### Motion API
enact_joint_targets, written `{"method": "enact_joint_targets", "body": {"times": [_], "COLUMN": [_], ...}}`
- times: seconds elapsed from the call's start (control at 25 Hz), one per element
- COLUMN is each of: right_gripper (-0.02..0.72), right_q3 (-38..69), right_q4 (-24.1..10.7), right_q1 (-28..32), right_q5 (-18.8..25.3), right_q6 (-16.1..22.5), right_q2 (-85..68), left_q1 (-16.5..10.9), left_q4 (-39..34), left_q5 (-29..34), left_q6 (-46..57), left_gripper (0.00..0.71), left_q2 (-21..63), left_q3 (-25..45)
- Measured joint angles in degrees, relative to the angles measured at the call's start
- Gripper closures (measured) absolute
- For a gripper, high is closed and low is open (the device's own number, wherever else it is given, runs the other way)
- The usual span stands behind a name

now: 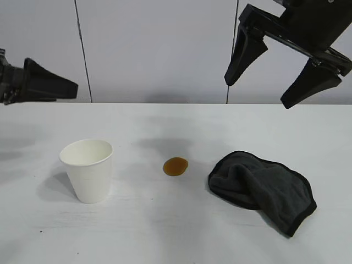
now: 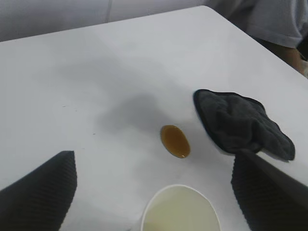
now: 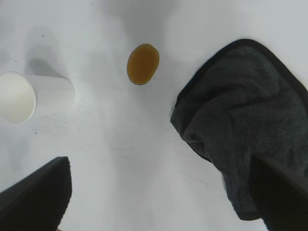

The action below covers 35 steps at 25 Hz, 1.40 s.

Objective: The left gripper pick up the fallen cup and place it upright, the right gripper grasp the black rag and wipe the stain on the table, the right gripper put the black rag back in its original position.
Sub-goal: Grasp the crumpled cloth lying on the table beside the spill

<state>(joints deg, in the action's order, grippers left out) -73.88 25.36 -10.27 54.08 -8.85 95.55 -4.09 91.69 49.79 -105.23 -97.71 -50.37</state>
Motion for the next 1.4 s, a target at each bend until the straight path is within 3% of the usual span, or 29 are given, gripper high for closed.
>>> {"method": "enact_joint_targets", "body": {"times": [0.12,0.2,0.52,0.68,0.88,1.2,1.4], "right_gripper": [0.009,0.009,0.009,0.009,0.009,0.009,0.009], "right_q3": [0.0,0.0,0.0,0.0,0.0,0.0,0.0], "right_q4": [-0.06,-0.12,-0.28,-0.35,-0.72,-2.45,-4.21], "right_q1": [0.0,0.0,0.0,0.0,0.0,0.0,0.0], "right_q5": [-0.06,-0.06,-0.26,-0.26,-0.3,-0.14,0.03], "right_q6": [0.0,0.0,-0.05,-0.18,-0.24,-0.24,-0.24], "right_q2": [0.0,0.0,0.0,0.0,0.0,0.0,0.0], "left_q1": [0.0,0.67,10.97,12.8,12.8,12.8,12.87], "left_q4": [-7.38,-16.75,-66.01,-79.43,-80.35,-68.16,-64.25], "left_q5": [-5.59,-8.88,-8.75,-7.44,-4.59,-4.59,-4.47], "left_q6": [15.13,27.8,80.87,98.88,103.46,93.28,90.93], "left_gripper": [0.077,0.077,0.077,0.08,0.086,0.086,0.086], "left_q2": [5.36,7.63,8.48,8.48,6.85,6.3,6.24], "left_q3": [-3.69,-6.46,-19.3,-20.43,-20.43,-20.43,-20.43]}}
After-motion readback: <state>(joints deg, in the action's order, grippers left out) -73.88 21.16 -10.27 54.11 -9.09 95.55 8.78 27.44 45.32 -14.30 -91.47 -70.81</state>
